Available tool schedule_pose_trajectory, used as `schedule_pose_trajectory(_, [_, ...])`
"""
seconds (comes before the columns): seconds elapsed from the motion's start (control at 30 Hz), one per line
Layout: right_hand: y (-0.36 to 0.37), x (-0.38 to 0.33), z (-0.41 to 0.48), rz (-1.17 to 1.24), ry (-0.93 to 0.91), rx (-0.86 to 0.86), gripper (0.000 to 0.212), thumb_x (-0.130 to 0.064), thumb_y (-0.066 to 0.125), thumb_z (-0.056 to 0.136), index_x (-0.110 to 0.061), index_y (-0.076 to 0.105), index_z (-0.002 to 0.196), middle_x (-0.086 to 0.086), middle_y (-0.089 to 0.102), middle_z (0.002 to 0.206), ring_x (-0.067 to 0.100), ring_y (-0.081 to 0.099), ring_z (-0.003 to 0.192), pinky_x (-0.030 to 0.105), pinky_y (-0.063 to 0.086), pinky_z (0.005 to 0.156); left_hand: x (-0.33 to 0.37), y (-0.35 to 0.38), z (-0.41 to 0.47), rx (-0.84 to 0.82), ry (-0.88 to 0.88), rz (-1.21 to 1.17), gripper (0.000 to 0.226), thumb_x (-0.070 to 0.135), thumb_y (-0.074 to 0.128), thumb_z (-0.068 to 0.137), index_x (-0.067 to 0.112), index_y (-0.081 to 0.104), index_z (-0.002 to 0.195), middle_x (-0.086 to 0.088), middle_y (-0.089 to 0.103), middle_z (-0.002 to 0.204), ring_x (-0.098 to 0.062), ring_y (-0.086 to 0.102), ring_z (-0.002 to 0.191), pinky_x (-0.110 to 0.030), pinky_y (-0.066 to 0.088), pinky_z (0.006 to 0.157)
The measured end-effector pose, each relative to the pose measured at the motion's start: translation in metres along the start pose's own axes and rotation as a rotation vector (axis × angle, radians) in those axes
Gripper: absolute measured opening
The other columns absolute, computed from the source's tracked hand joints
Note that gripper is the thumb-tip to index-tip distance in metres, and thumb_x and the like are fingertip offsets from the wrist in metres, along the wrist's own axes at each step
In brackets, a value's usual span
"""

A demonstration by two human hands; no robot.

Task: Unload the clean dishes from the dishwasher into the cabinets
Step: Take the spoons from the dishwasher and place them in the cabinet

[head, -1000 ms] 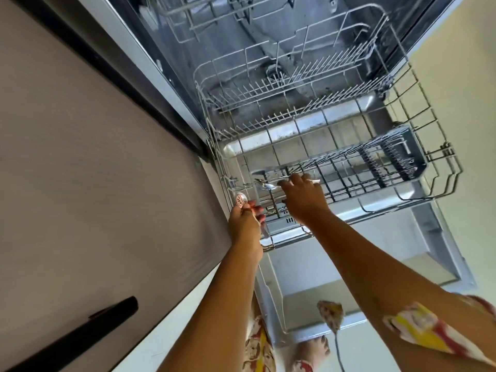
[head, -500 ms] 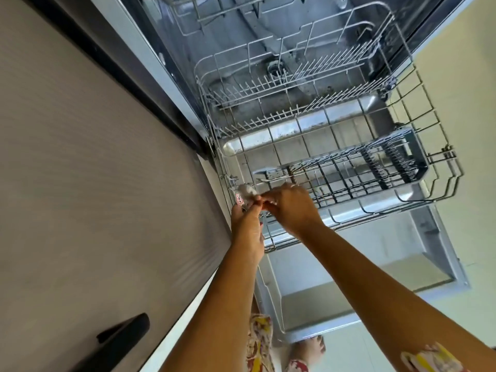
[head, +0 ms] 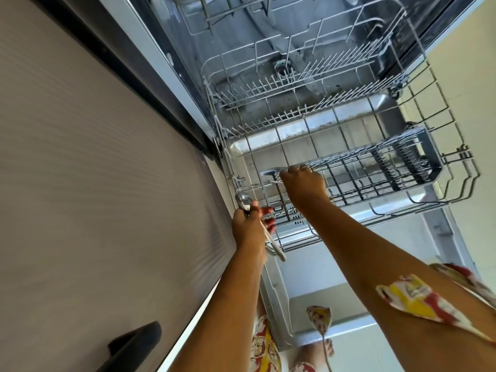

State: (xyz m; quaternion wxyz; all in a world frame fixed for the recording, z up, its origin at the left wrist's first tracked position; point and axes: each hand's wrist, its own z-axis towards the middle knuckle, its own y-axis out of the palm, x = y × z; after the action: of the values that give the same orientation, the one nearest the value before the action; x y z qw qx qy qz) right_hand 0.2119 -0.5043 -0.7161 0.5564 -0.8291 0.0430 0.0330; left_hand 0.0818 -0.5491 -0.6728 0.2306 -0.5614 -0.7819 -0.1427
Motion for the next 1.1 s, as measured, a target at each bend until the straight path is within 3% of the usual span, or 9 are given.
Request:
schedule_pose_trajectory(0.17, [-0.010,-0.001,-0.014,0.088,-0.079,0.118,0.024,-0.010,0.052,0.092,-0.017,0.060,0.114,0.007,0.068,0.104,0.026,0.063,0.097,0.039,0.054,0.079,-0.003,-0.008,-0.004,0.006,0.016,0.118,0.019,0.030,0.053,0.094,0.012,0.056,0.099,0.003,0.070,0.070,-0.004,0.049,0.033,-0.014,0.034,0.034])
schedule_pose_trajectory(0.27, [-0.015,-0.015,-0.040,0.492,0.012,0.060,0.018,-0.015,0.050,0.096,-0.011,0.063,0.109,0.011,0.068,0.101,0.025,0.065,0.087,0.033,0.053,0.075,-0.011,-0.011,-0.016,-0.002,0.014,0.162,0.021,0.031,0.048,0.097,0.013,0.057,0.103,0.002,0.070,0.074,-0.002,0.042,0.031,-0.013,0.030,0.033])
schedule_pose_trajectory(0.4, [-0.014,-0.032,-0.091,1.032,0.203,-0.109,0.020,-0.013,0.045,0.098,-0.005,0.064,0.098,0.008,0.067,0.087,0.022,0.063,0.081,0.018,0.043,0.062,-0.030,-0.015,-0.037,-0.001,0.001,0.216,0.023,0.014,0.035,0.100,0.015,0.056,0.112,-0.012,0.066,0.102,-0.008,0.045,0.053,-0.017,0.036,0.042])
schedule_pose_trajectory(0.53, [-0.008,-0.050,-0.157,1.299,0.370,-0.239,0.014,-0.014,0.046,0.095,-0.015,0.060,0.096,-0.001,0.063,0.085,0.016,0.057,0.081,0.021,0.039,0.063,-0.055,-0.033,-0.081,0.009,-0.003,0.078,0.024,0.008,0.041,0.098,0.015,0.059,0.112,-0.005,0.059,0.075,-0.011,0.049,0.058,-0.016,0.041,0.045])
schedule_pose_trajectory(0.67, [-0.012,-0.069,-0.208,1.249,0.312,-0.339,0.013,-0.022,0.052,0.095,-0.016,0.063,0.094,0.001,0.065,0.081,0.009,0.059,0.067,0.013,0.045,0.060,-0.077,-0.068,-0.129,0.056,-0.053,-0.201,0.022,-0.001,0.042,0.095,0.000,0.058,0.111,-0.021,0.060,0.094,-0.026,0.058,0.074,-0.028,0.051,0.063])
schedule_pose_trajectory(0.8, [-0.021,-0.096,-0.250,1.165,0.222,-0.484,0.016,-0.020,0.056,0.093,-0.009,0.067,0.096,0.010,0.068,0.082,0.016,0.063,0.071,0.027,0.052,0.073,-0.093,-0.111,-0.166,0.123,-0.084,-0.279,0.025,-0.001,0.046,0.094,-0.005,0.059,0.115,-0.026,0.061,0.102,-0.032,0.062,0.079,-0.037,0.056,0.071])
schedule_pose_trajectory(0.9, [-0.029,-0.124,-0.275,1.166,0.205,-0.534,0.014,-0.021,0.060,0.091,-0.021,0.064,0.077,-0.001,0.063,0.067,0.000,0.057,0.050,0.011,0.042,0.046,-0.098,-0.151,-0.185,0.198,-0.080,-0.259,0.022,0.002,0.055,0.091,-0.008,0.062,0.108,-0.031,0.063,0.102,-0.037,0.062,0.086,-0.049,0.051,0.086])
schedule_pose_trajectory(1.1, [-0.040,-0.194,-0.297,1.199,0.172,-0.545,0.009,-0.021,0.066,0.087,-0.027,0.063,0.081,-0.009,0.062,0.070,0.003,0.054,0.062,0.015,0.037,0.052,-0.083,-0.223,-0.197,0.284,0.028,-0.241,0.021,0.008,0.060,0.089,-0.005,0.066,0.105,-0.022,0.067,0.092,-0.034,0.064,0.083,-0.042,0.053,0.082])
